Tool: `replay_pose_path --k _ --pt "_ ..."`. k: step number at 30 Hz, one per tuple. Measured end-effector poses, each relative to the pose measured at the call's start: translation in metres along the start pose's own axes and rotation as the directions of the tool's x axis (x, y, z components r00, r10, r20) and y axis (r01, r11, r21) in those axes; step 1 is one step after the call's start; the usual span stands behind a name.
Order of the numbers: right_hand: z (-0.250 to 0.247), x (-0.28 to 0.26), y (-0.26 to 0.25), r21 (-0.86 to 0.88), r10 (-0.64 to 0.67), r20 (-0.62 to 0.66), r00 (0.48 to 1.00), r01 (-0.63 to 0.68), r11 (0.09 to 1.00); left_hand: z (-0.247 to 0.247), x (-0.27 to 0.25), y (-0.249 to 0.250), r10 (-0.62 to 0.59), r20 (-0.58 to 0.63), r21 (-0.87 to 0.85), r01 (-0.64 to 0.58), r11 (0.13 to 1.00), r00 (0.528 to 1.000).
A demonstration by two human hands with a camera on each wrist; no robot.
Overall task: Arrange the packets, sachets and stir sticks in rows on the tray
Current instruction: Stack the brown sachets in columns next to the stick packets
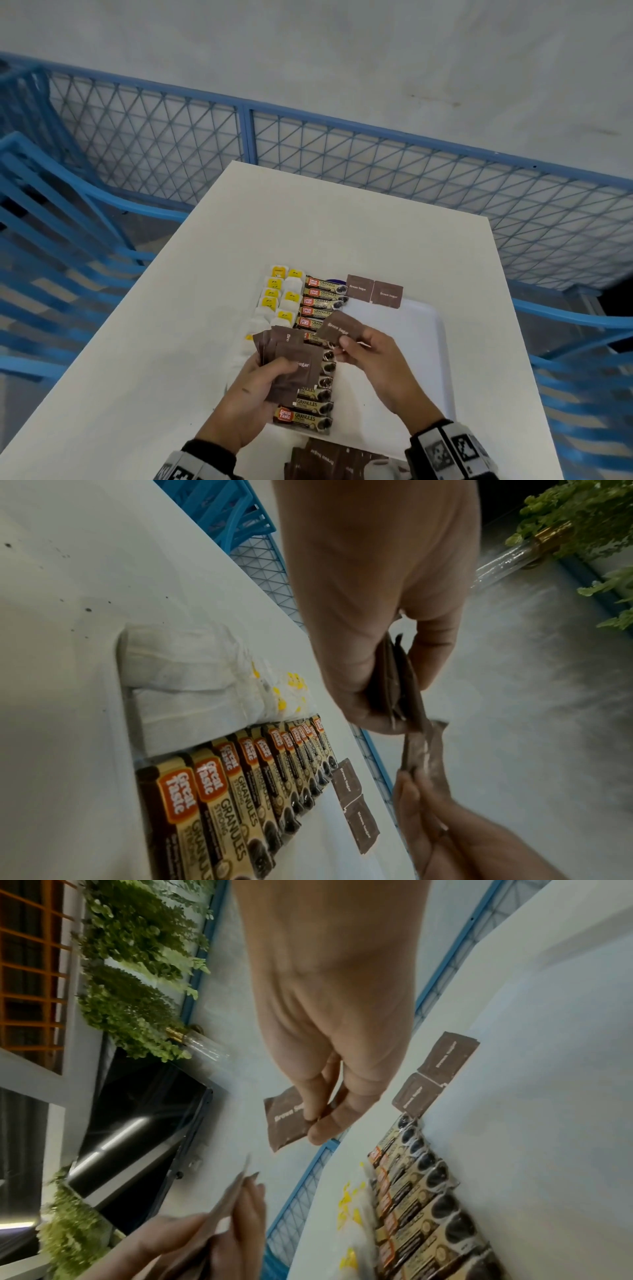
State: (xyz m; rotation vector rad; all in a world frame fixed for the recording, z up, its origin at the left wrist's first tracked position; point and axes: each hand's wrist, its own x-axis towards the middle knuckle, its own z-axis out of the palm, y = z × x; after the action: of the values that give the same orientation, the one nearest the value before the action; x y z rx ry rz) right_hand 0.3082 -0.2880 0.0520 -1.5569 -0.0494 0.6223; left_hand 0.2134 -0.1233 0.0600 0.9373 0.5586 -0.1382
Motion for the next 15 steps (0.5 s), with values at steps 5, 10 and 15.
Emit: replay_pose_path --k 5,10,15 --pt "-0.024 0.028 0.007 -0.087 0.043 -0.188 0.981 -0.060 0.994 -0.003 0.002 0.003 -0.013 -0.024 0.025 0.013 1.000 1.000" --pt "-0.052 0.066 0.021 -0.216 0.036 -0.389 0.921 -0.129 0.968 -0.001 0.003 0.006 -0.006 -0.010 0.107 0.007 0.994 1.000" --pt "-0.062 0.098 0.026 -0.293 -0.003 -0.456 0.890 -0.147 0.945 -0.005 0.008 0.008 -0.009 0.010 0.130 0.008 0.991 1.000"
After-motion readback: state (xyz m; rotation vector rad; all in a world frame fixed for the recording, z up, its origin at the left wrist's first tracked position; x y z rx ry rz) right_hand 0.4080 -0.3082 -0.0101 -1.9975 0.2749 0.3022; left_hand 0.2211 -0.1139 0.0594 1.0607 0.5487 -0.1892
